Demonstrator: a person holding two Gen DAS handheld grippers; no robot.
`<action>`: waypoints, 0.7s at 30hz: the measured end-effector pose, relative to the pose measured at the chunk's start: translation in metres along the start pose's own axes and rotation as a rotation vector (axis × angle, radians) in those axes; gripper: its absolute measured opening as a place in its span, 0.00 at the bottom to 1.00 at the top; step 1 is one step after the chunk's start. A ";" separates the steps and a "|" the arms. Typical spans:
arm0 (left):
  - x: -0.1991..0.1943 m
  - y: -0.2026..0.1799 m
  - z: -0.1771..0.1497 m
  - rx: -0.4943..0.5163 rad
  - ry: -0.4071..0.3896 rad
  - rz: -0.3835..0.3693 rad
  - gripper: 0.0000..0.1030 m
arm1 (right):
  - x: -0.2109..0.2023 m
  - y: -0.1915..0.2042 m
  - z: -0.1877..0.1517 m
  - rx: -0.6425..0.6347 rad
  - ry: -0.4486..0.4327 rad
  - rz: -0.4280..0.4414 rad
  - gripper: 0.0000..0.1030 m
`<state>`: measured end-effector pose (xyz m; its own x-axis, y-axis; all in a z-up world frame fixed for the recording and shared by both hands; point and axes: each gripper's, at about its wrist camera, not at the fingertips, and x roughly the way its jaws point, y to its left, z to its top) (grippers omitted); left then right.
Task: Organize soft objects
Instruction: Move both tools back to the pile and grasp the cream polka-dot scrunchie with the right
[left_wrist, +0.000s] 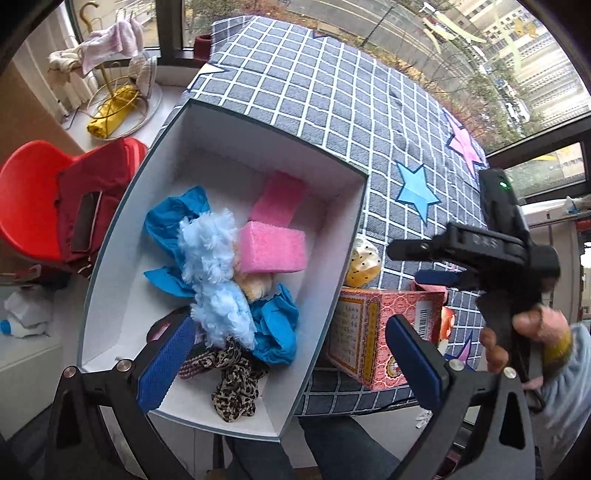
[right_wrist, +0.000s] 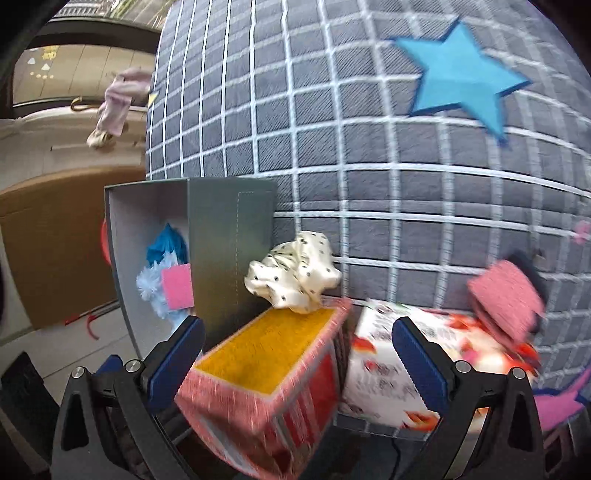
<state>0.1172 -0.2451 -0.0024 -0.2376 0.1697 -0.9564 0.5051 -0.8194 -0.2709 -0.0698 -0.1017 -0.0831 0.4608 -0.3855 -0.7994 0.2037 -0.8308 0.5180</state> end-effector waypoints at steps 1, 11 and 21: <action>0.001 0.000 0.000 -0.005 0.003 0.006 1.00 | 0.008 0.000 0.006 -0.015 0.032 0.011 0.99; 0.008 -0.018 0.004 -0.027 0.033 0.066 1.00 | 0.061 -0.008 0.028 -0.047 0.230 0.096 0.70; 0.025 -0.085 0.019 0.087 0.066 0.091 1.00 | 0.027 -0.045 0.035 0.014 0.093 0.166 0.22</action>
<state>0.0526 -0.1821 -0.0008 -0.1377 0.1262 -0.9824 0.4478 -0.8768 -0.1754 -0.0964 -0.0890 -0.1383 0.5649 -0.4799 -0.6713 0.1064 -0.7644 0.6360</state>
